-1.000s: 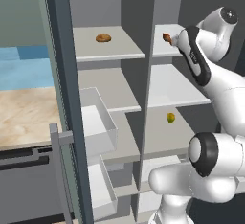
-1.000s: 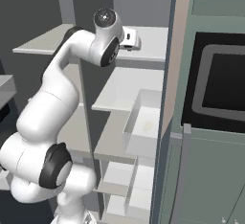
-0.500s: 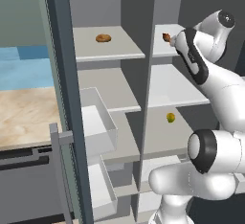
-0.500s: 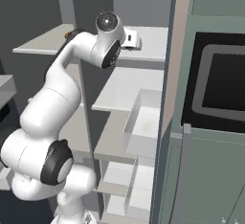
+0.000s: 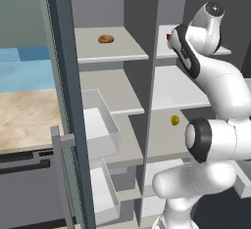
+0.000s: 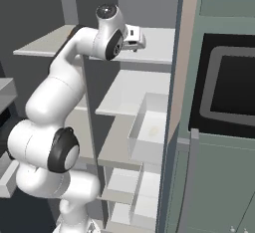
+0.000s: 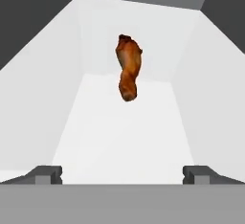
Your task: There's a chicken drumstick in the fridge that needs to be moved to the freezer for freezing. Pick up the chicken drumstick from the fridge, place it on any shelf in the freezer, and close the fridge and freezer doors when done.
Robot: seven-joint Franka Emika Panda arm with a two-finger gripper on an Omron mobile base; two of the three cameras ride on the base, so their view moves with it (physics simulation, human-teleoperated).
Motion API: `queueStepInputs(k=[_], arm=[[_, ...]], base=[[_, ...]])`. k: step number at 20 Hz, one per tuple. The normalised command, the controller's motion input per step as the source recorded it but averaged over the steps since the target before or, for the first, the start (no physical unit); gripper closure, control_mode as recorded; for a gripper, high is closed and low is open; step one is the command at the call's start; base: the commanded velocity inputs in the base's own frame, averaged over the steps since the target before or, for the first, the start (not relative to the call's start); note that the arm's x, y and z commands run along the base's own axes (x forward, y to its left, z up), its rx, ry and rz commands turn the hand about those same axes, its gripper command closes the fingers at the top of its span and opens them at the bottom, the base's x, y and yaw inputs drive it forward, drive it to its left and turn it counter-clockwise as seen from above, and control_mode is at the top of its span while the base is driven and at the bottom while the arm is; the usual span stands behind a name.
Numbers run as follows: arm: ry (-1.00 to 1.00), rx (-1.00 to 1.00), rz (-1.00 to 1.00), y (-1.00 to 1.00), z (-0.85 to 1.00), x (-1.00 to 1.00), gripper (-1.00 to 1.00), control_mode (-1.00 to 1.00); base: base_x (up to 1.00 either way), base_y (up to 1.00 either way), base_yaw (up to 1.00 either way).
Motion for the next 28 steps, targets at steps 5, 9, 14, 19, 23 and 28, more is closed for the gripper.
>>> queueStepInputs(k=[5,9,14,19,23,28], arm=[[0.00,0.00,0.03,0.00,-0.06,0.21,-1.00,-1.00],[0.00,0.00,0.03,0.00,-0.14,0.14,-1.00,-1.00],[0.00,0.00,0.02,0.00,-0.12,0.21,-1.00,-1.00],[0.00,0.00,0.00,0.03,-0.16,0.27,-1.00,-1.00],[0.02,0.00,0.00,0.01,-0.14,0.29,-1.00,-1.00],[0.03,0.00,0.00,0.00,-0.12,0.32,-1.00,-1.00]], base=[[0.00,0.00,0.00],[0.00,0.00,0.00],[0.00,0.00,0.00],[0.00,0.00,0.00],[0.00,0.00,0.00],[0.00,0.00,0.00]])
